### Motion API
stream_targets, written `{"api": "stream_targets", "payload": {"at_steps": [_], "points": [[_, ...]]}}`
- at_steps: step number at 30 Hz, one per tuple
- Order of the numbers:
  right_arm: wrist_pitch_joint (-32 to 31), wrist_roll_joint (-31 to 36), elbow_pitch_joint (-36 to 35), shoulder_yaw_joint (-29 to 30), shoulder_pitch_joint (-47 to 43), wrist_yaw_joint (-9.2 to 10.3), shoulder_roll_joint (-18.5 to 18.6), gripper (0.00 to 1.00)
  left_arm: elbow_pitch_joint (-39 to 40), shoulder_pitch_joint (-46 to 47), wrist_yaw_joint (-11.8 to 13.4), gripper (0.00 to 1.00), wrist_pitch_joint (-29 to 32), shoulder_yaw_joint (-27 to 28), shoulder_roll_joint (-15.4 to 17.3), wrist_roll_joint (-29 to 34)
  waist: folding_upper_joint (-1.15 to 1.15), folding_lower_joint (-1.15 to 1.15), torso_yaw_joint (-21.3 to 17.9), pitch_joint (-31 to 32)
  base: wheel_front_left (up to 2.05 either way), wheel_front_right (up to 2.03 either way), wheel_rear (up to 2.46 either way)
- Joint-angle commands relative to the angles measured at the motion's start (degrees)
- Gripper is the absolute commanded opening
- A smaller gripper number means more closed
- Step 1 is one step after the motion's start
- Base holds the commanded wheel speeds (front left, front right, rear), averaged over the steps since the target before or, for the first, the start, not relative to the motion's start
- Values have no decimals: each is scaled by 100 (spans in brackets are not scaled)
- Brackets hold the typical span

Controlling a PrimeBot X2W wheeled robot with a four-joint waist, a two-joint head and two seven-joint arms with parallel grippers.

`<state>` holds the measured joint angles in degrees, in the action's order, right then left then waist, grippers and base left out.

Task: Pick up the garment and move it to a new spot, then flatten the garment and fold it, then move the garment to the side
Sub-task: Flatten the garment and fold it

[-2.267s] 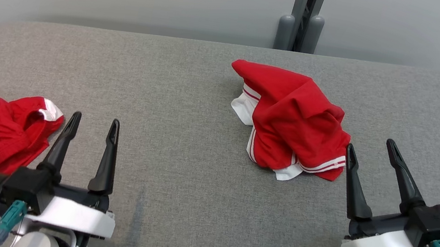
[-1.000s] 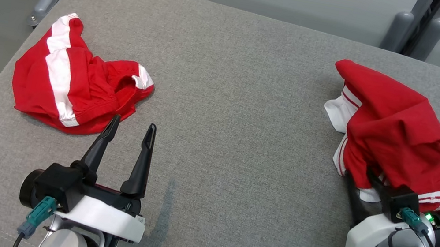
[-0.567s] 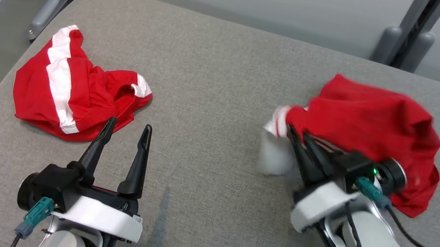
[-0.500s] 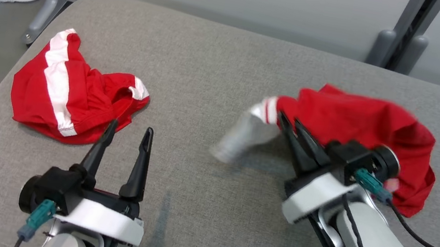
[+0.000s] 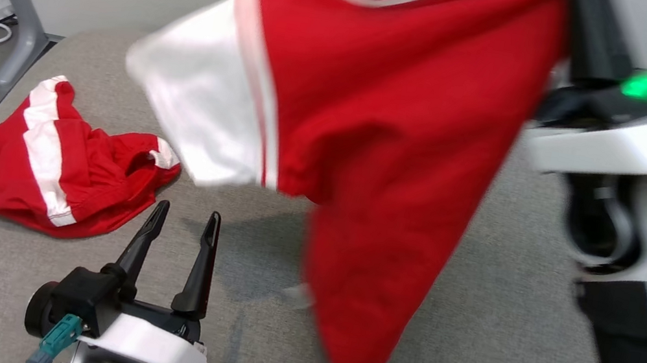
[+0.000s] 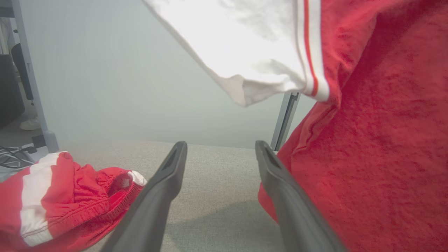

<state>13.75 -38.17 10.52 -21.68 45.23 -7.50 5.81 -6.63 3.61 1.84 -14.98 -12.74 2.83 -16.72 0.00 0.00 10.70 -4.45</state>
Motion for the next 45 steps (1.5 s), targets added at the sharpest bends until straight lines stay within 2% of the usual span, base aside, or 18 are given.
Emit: {"api": "stream_targets", "payload": {"at_steps": [1, 5, 10, 15, 16, 17, 21, 26, 28, 30, 33, 34, 37, 42, 45], "points": [[49, -6, 183, 369, -168, 2, 139, 0, 9, -45, -2, 100, -19, 5, 12, 30, 0, 0, -67, -11, 0, 0, 0], [-111, -185, 796, 1189, -603, 0, 470, 0, 40, 57, -13, 100, -19, -15, 13, 10, 0, 0, -143, -117, 0, 0, 0], [-354, -497, 1813, 1733, -1281, 0, 1018, 0, 23, 182, -58, 100, -19, -11, 15, 61, 0, 0, -254, -300, 0, 0, 0], [-280, -789, 2958, 2230, -1612, 0, 1256, 0, -22, 213, -104, 100, -19, 26, 12, 115, 0, 0, -361, -395, 0, 0, 0], [-229, -804, 3203, 2328, -1637, 0, 1294, 27, -28, 231, -120, 100, -19, 21, 13, 127, 0, 0, -382, -403, 0, 0, 0], [-276, -861, 3463, 2397, -1643, 0, 1268, 100, -31, 245, -124, 100, -19, 27, 14, 131, 0, 0, -408, -406, 0, 0, 0], [-248, -602, 4249, 2416, -1547, 0, 1361, 100, -2, 304, -111, 100, -19, 24, 13, 162, 0, 0, -478, -413, 0, 0, 0], [-38, -213, 4680, 2310, -1374, 0, 1430, 100, 9, 287, -107, 100, -19, 25, 12, 165, 0, 0, -572, -375, 0, 0, 0], [73, -55, 4560, 2251, -1309, 0, 1426, 100, 18, 280, -95, 100, -19, 19, 15, 143, 0, 0, -605, -346, 0, 0, 0], [157, 227, 4029, 2238, -1283, 1, 1402, 100, 112, 257, -34, 100, -19, 57, 15, -9, 0, 0, -661, -306, 0, 0, 0], [155, 759, 2906, 2380, -1516, 1, 1262, 100, 204, 227, 23, 100, -19, 122, 13, -78, 0, 0, -714, -285, 0, 0, 0], [155, 759, 2906, 2380, -1516, 1, 1262, 100, 204, 227, 23, 100, -19, 122, 13, -78, 0, 0, -714, -285, 0, 0, 0], [148, 1366, 1747, 2393, -1887, 1, 1018, 100, 256, 193, 49, 100, -19, 164, 13, -86, 0, 0, -743, -266, 0, 0, 0], [149, 2278, 338, 2003, -2581, 1, 691, 100, 295, 199, 58, 100, -19, 176, 13, -80, 0, 0, -751, -259, 0, 0, 0], [150, 2795, -27, 1763, -2943, 1, 552, 100, 231, 153, 59, 100, -19, 154, 15, -43, 0, 0, -736, -253, 0, 0, 0]]}}
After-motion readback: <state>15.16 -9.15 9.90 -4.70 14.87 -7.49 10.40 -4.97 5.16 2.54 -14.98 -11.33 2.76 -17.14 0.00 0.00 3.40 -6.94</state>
